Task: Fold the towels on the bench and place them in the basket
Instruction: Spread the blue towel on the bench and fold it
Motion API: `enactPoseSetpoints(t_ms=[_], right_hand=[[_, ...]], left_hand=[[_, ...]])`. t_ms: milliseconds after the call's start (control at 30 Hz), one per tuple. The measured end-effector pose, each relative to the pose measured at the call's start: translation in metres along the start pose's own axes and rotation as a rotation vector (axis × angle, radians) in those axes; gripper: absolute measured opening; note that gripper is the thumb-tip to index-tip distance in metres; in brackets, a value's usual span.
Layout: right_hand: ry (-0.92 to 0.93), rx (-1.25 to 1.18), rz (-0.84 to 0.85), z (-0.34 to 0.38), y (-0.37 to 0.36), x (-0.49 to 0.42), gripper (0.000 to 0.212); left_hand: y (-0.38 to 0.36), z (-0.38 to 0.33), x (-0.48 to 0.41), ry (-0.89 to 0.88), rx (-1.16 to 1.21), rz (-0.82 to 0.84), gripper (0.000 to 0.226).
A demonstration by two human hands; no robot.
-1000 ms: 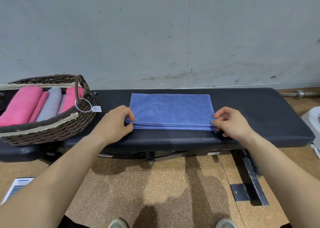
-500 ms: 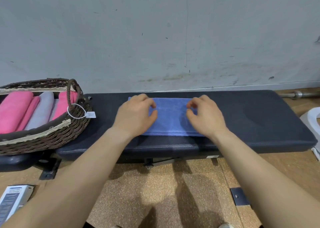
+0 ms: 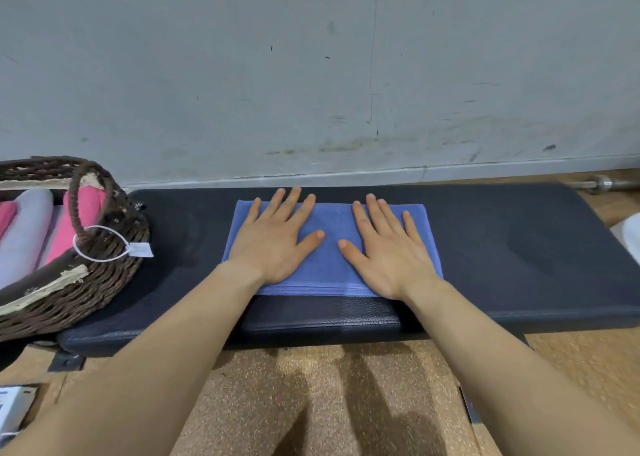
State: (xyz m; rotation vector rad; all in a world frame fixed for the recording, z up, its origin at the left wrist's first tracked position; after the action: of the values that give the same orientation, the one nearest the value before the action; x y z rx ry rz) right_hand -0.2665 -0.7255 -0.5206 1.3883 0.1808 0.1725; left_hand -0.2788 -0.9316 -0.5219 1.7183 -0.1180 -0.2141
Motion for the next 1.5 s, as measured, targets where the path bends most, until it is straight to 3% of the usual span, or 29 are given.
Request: enactPoseSetpoints(t_ms=[200,433,633,733,833,1000,1233,1500], right_hand=[[-0.117,0.027,-0.006,-0.031,0.006,0.011,0.075],[-0.087,-0.012,0.004,-0.036,0.012,0.025,0.074],[-0.014,0.072,0.03,-0.036,0.015,0.044,0.075],[0.055,0.119,-0.053,-0.03,0.024,0.043,0.074],[0.206,-0.07,-0.08,-0.009,0.036,0.038,0.073],[0.334,-0.216,0.054,0.019,0.039,0.034,0.054],[0.311,-0.268,0.134,0.018,0.03,0.028,0.051],[0.326,-0.242,0.085,0.034,0.023,0.025,0.051]], left_hand=[[0.003,0.029,0.004,0.113,0.01,-0.045,0.066],[0.01,0.045,0.019,0.209,0.058,-0.03,0.067],[0.018,0.026,0.059,0.283,0.023,-0.019,0.066],[0.032,0.024,0.07,0.343,0.045,-0.112,0.064],[0.052,0.029,0.077,0.548,0.059,-0.215,0.056],[0.057,0.039,0.079,0.682,0.065,-0.072,0.04],[0.05,0.046,0.075,0.712,0.337,-0.037,0.035],[0.078,0.042,0.07,0.756,0.887,-0.311,0.023]])
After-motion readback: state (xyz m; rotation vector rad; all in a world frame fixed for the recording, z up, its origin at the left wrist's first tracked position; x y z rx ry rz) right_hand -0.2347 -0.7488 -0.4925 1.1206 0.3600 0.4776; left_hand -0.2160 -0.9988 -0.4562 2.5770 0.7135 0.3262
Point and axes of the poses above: each hand's wrist, its own x-axis away from the middle knuckle, its own y-axis out of the back of the hand, z = x × y, the point moved 2 cm from there along -x, towards the middle knuckle, and after that the axes turned 11 degrees about -z, right-handed, at the moved point
